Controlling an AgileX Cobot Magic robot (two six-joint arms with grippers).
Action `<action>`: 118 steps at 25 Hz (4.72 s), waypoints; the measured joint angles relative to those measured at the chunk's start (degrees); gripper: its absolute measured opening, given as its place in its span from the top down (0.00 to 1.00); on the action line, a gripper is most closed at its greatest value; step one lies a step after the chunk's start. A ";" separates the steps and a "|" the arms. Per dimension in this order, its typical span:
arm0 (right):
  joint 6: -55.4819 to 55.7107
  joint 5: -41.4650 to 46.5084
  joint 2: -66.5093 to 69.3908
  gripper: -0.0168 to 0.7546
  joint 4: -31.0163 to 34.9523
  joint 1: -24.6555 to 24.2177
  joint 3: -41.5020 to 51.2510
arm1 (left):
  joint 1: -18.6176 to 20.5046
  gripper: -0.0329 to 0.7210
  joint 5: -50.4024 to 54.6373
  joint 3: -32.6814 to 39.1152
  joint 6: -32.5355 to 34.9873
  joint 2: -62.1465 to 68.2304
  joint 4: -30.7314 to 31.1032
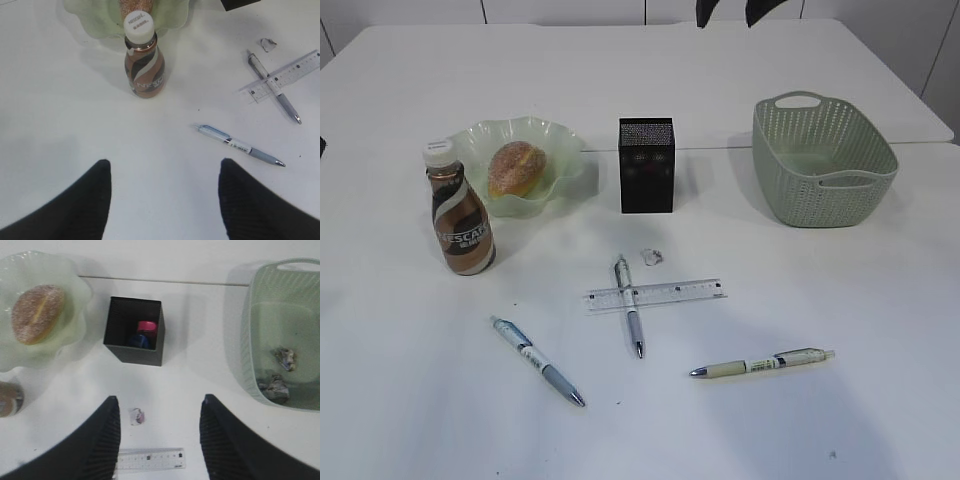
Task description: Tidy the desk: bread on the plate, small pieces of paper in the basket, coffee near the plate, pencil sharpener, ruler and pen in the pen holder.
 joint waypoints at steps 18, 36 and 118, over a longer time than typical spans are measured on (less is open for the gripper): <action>-15.31 0.25 -12.79 0.45 12.36 0.00 9.93 | 0.00 0.33 5.69 0.00 0.00 0.00 -0.23; -38.50 -0.08 -14.95 0.45 11.69 0.00 26.82 | 0.00 0.33 8.66 0.00 0.00 0.00 -0.02; -101.89 -13.99 13.01 0.25 25.56 0.00 26.82 | 0.00 0.34 14.63 -0.04 0.00 0.00 0.53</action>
